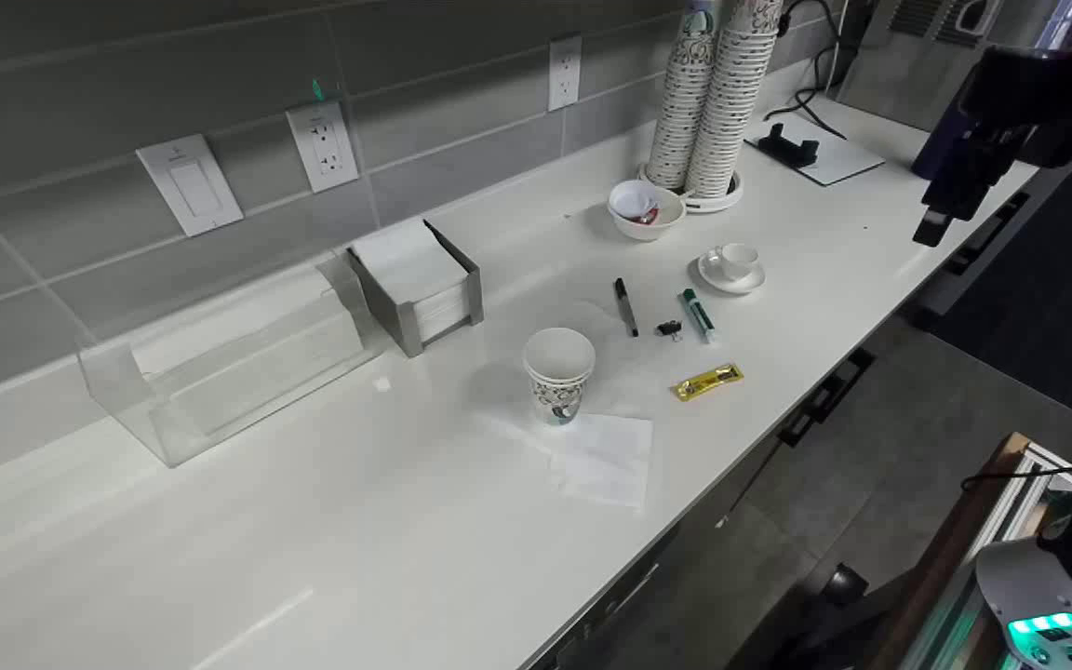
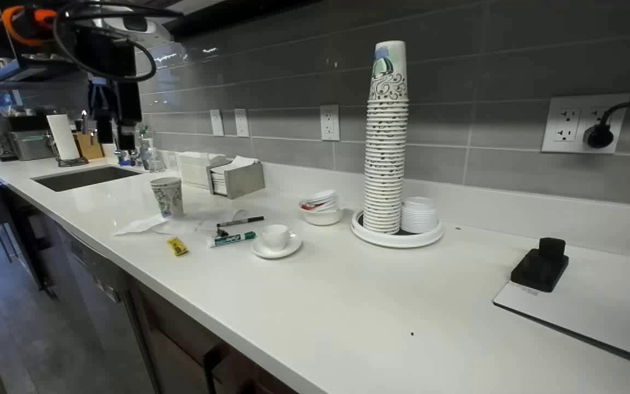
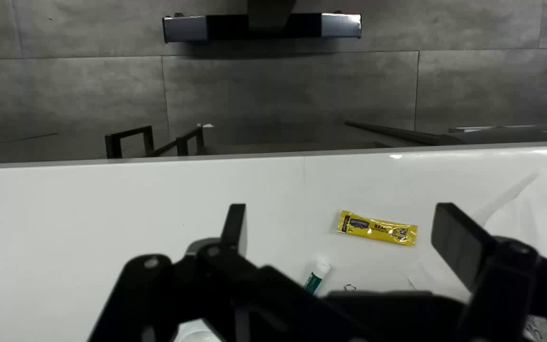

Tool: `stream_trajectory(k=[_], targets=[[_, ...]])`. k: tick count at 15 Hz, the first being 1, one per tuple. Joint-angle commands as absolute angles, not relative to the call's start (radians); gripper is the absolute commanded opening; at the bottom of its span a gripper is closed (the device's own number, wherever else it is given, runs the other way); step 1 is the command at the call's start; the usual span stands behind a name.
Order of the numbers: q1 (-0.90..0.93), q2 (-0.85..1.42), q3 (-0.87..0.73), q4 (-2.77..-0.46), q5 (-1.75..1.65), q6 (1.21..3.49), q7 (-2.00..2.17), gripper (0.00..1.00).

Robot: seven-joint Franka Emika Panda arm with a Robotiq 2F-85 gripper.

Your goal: Put the right marker in the left cup

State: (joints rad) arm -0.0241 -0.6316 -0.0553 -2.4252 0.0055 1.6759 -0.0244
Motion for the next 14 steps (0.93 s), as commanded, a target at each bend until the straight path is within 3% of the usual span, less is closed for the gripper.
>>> stream_trajectory(k=[1, 7, 14], targets=[[-0.029, -0.631, -0.052, -2.423, 0.007, 1.674, -0.027, 1.00], [-0.013, -0.614, -0.051, -2.432, 0.037, 1.717, -0.032, 1.00], [0.028, -0.442, 0.010, -2.474, 0.098, 2.010, 0.001, 1.00]])
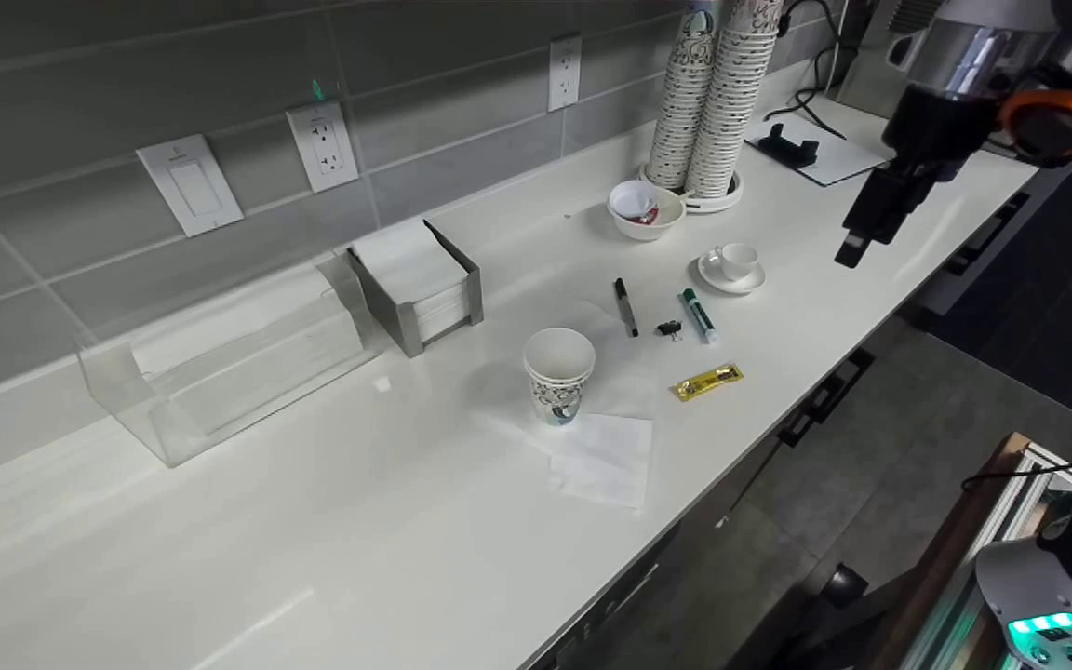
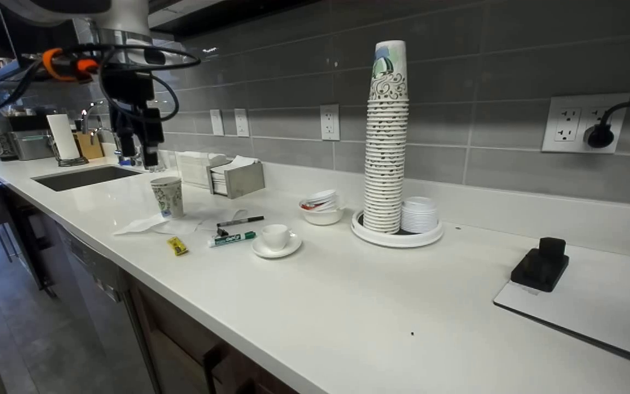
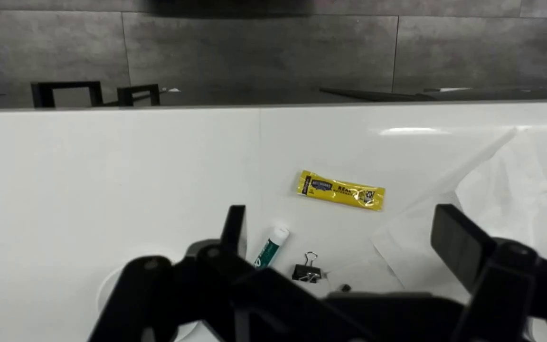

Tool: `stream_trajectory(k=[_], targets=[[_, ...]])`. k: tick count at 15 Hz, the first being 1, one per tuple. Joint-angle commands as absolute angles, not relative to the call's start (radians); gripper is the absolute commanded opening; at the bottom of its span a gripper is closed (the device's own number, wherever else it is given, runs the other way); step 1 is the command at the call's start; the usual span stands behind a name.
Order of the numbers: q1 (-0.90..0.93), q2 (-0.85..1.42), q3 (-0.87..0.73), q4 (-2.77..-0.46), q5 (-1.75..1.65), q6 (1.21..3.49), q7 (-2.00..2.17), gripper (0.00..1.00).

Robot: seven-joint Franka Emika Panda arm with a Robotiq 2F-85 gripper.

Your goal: Put the right marker in the left cup

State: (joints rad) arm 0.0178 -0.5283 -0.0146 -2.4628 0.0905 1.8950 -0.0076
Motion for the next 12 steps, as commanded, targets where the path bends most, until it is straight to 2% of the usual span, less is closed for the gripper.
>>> stream_trajectory(k=[1, 5, 6, 11, 12], targets=[[0.029, -0.397, 0.014, -2.477, 0.084, 2.050, -0.016, 1.00], [0.037, -0.203, 0.014, -2.463, 0.075, 2.105, -0.071, 1.00], [0.032, -0.299, 0.014, -2.488, 0.083, 2.084, -0.047, 1.00], [0.031, -0.195, 0.015, -2.475, 0.084, 2.110, -0.062, 1.00], [0.041, -0.195, 0.013, -2.499, 0.088, 2.225, -0.140, 1.00]])
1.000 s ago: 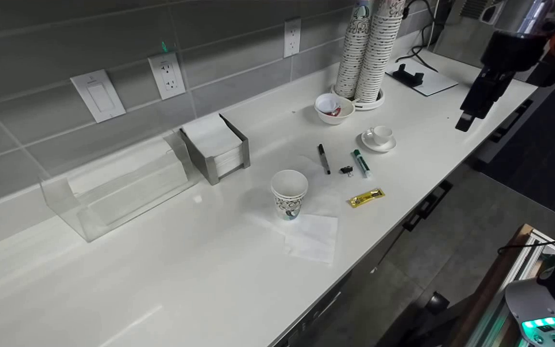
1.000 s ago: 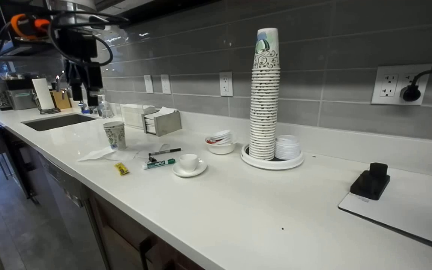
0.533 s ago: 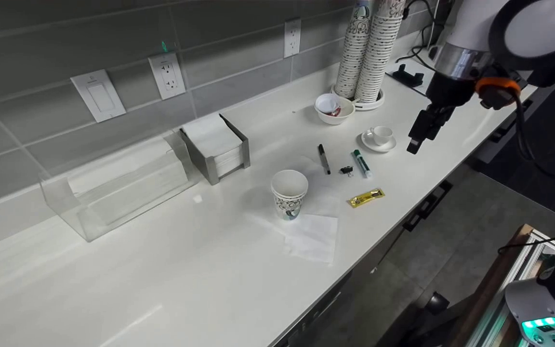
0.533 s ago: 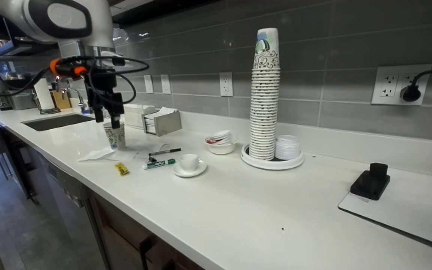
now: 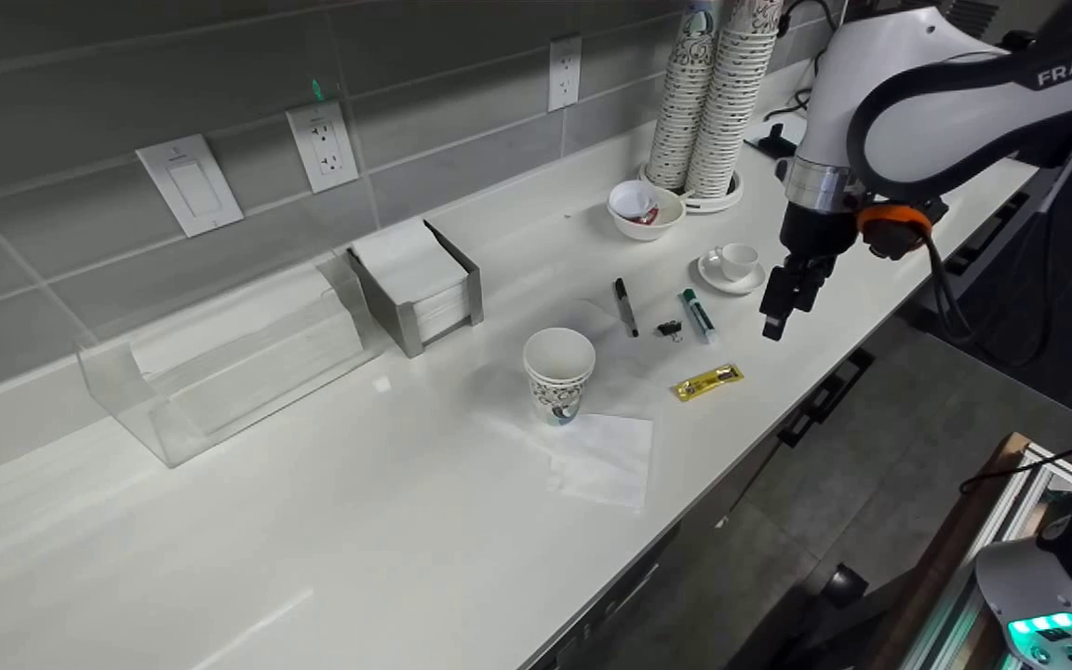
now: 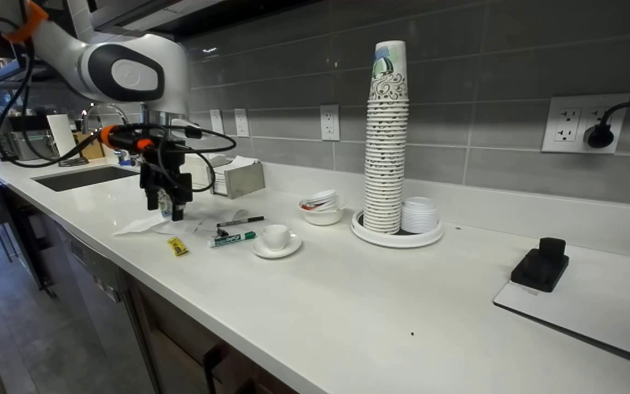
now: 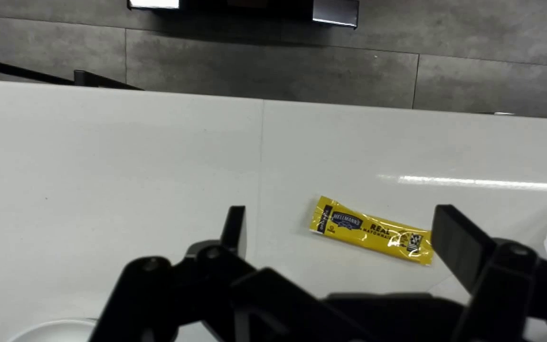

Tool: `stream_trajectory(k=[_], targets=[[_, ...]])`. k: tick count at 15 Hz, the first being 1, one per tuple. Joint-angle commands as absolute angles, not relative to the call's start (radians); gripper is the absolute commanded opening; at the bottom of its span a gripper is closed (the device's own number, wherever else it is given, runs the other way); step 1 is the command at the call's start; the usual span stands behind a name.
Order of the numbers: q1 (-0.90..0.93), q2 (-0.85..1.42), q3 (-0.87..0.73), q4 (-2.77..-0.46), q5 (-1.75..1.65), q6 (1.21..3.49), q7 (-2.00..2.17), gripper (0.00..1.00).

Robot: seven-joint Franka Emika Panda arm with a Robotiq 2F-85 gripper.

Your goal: Put the right marker in the left cup

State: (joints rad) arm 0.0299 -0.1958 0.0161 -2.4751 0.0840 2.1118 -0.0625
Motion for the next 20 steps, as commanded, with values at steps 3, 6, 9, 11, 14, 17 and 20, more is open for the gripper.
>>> stream_trajectory(k=[3, 6, 9, 11, 14, 17, 20], targets=[[0.051, -0.162, 0.004, -2.517, 0.120, 2.409, -0.241, 1.00], [0.036, -0.116, 0.013, -2.521, 0.125, 2.552, -0.126, 1.00], [0.023, -0.053, 0.016, -2.507, 0.114, 2.687, 0.007, 1.00], [0.026, -0.037, 0.010, -2.499, 0.143, 2.700, 0.009, 1.00], [0.025, -0.044, 0.011, -2.508, 0.117, 2.686, 0.004, 1.00], [0.008, 0.001, 0.003, -2.476, 0.073, 2.702, 0.106, 1.00], [-0.001, 0.054, -0.005, -2.437, 0.071, 2.743, 0.196, 0.98]])
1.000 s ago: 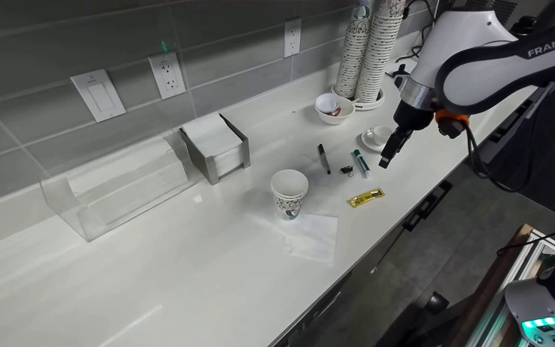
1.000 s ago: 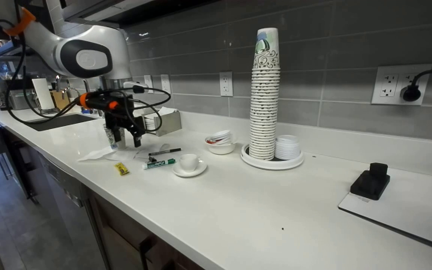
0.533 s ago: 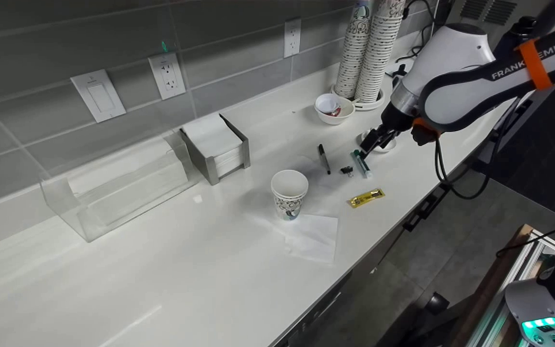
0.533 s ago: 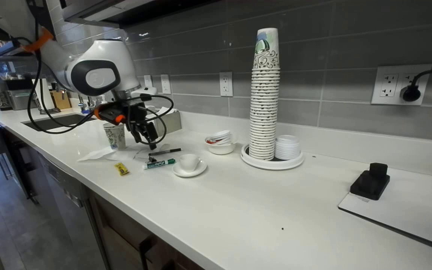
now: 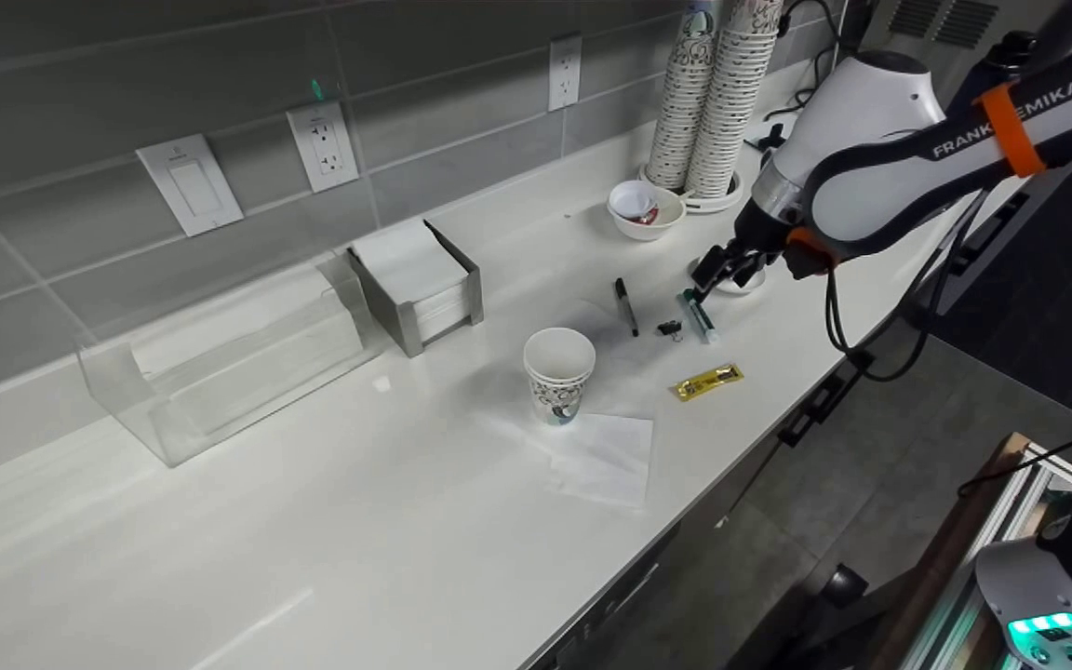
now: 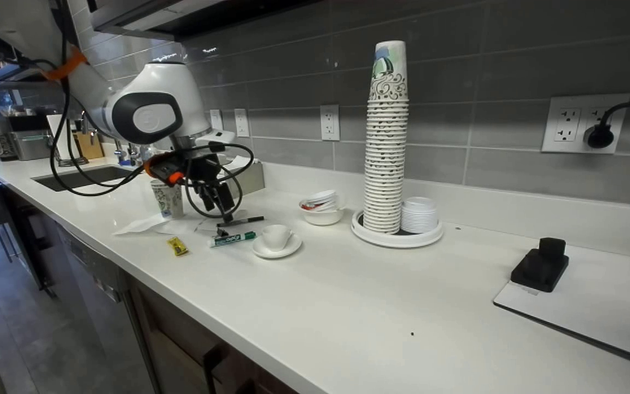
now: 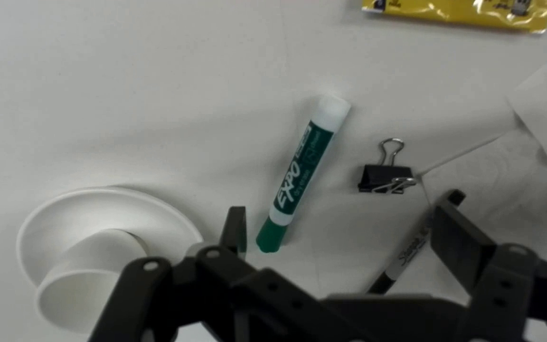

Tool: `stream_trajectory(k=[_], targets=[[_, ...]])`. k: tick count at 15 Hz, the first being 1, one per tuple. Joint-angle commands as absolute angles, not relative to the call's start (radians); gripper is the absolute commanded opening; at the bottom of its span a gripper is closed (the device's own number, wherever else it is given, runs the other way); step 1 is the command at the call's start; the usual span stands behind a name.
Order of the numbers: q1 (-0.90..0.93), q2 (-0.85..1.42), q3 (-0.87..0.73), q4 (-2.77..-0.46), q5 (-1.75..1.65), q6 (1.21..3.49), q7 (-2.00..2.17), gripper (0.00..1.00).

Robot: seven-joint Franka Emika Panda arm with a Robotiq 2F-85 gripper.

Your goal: Put the right marker in the left cup

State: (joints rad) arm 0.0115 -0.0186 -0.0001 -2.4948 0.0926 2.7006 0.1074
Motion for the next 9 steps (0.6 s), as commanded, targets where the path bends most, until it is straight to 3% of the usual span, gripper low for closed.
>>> stream_trajectory(k=[1, 2, 4, 9], targets=[[-0.002, 0.075, -0.008, -2.418, 0.073, 2.748, 0.218, 0.89], [-0.001, 0.105, -0.011, -2.397, 0.060, 2.760, 0.254, 0.95], [0.010, 0.158, -0.027, -2.359, 0.004, 2.785, 0.338, 0.94], [0.066, 0.269, -0.103, -2.262, -0.124, 2.752, 0.514, 0.85]])
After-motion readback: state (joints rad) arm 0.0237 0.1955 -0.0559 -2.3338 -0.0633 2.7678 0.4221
